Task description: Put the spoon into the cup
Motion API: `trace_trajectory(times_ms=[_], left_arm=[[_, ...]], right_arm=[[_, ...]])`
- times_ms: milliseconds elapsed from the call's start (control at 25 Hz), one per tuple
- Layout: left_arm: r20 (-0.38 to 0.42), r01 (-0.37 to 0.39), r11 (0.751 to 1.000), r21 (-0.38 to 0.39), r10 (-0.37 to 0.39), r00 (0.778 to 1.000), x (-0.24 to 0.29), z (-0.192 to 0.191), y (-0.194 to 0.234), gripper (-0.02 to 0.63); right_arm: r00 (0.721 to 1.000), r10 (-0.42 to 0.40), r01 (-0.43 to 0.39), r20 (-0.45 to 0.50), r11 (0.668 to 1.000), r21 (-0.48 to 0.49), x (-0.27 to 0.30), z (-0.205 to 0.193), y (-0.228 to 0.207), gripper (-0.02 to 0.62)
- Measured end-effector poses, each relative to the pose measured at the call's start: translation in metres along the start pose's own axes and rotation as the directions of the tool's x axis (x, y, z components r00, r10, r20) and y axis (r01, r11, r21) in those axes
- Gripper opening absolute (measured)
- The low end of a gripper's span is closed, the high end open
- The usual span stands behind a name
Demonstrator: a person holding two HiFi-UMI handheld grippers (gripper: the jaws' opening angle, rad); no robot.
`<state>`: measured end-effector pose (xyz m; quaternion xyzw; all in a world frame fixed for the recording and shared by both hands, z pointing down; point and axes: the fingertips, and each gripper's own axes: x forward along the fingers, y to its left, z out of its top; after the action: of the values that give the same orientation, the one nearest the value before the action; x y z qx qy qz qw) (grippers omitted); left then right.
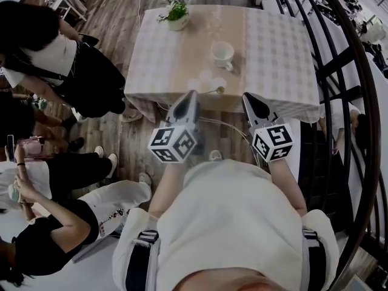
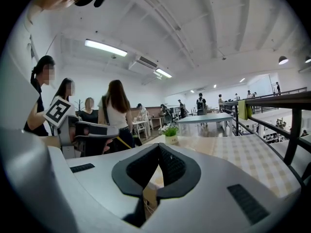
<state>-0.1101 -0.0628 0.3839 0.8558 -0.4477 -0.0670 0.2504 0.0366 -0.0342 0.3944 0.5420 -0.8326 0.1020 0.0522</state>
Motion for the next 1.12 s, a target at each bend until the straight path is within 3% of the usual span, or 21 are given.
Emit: trace_trajectory(times_ms=[520,1120], left_arm=[[-0.03,0.016,1.0,-0.01,-0.016,0.999,0.037,0.006,0.035,0.003],[-0.102,-0.018,0.999,-0.048,0.013,0.995,0.122,-0.011,0.056,0.003]], right_arm=[[0.999,-0.04,0.04,-0.037,0.999,-0.003,0.035,-0.008,-0.01,0.0],[0.999,-0.015,0.016,-0.047,1.0,0.012,0.093,0.002,-0.077,0.0]])
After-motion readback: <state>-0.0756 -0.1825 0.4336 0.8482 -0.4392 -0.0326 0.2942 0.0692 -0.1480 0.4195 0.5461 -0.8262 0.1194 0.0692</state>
